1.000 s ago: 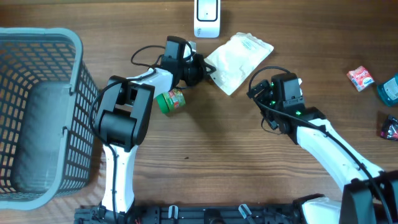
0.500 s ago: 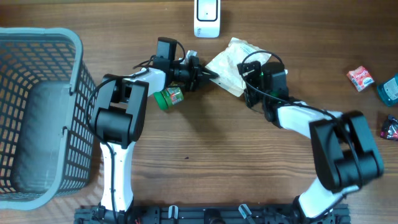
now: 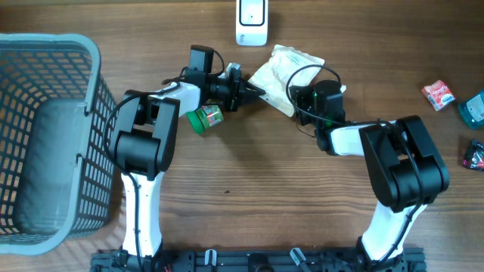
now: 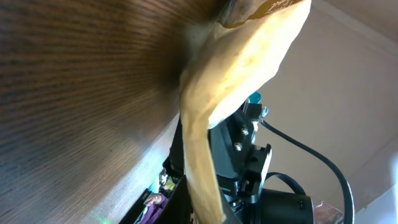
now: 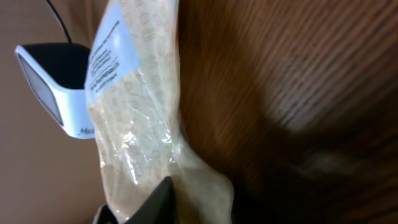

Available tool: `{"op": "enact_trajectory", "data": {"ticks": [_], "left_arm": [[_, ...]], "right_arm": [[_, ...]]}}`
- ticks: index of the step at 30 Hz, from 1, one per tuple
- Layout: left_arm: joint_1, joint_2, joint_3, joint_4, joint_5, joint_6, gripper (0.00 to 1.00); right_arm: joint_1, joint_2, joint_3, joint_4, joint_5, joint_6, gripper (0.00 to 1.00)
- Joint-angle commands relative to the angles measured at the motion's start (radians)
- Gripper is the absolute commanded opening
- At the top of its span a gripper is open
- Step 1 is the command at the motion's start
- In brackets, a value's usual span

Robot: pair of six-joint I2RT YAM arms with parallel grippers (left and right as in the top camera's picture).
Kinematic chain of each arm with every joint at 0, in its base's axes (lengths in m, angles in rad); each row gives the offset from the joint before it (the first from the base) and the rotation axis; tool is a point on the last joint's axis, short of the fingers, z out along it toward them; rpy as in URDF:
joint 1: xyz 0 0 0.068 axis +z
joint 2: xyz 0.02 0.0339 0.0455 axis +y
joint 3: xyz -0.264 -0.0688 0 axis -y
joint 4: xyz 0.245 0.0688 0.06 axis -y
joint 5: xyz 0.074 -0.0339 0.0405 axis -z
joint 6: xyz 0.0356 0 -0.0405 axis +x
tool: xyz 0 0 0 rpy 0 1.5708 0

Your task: Scan the item barcode

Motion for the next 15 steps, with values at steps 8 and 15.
{"op": "enact_trajectory", "data": {"ticks": [8, 15], "left_arm": [[0.001, 0.020, -0.017, -0.007, 0.023, -0.001, 0.17], [0.001, 0.020, -0.017, -0.007, 0.014, 0.014, 0.78]], "right_arm": [[-0.031, -0.025, -0.041, 0.043, -0.083, -0.198, 0.04], [-0.105, -0.238, -0.041, -0.180, -0.098, -0.233, 0.05]]}}
